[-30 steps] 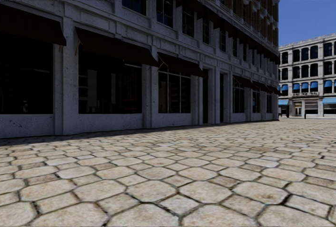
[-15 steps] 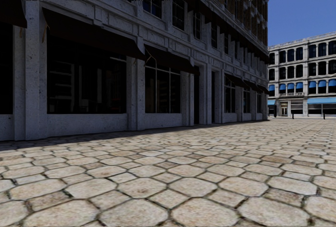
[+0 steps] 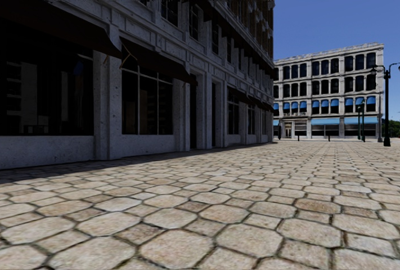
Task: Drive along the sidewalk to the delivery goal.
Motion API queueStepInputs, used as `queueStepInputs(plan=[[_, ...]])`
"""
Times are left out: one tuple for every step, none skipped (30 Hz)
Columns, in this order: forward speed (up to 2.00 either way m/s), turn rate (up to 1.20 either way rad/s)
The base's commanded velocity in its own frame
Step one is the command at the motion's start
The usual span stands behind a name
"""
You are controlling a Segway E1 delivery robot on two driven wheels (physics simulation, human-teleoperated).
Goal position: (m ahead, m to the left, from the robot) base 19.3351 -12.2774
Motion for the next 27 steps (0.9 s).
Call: queueStepInputs(plan=[[2.0,-0.51],[2.0,-0.51],[2.0,-0.51],[2.0,-0.51],[2.0,-0.51],[2.0,-0.51],[2.0,-0.51],[2.0,-0.51],[2.0,-0.51],[2.0,-0.51],[2.0,-0.51],[2.0,-0.51],[2.0,-0.51],[2.0,-0.51],[2.0,-0.51],[2.0,-0.51],[2.0,-0.51],[2.0,-0.51],[2.0,-0.51],[2.0,-0.51],[2.0,-0.51],[2.0,-0.51],[2.0,-0.51],[2.0,-0.51],[2.0,-0.51],[2.0,-0.51],[2.0,-0.51]])
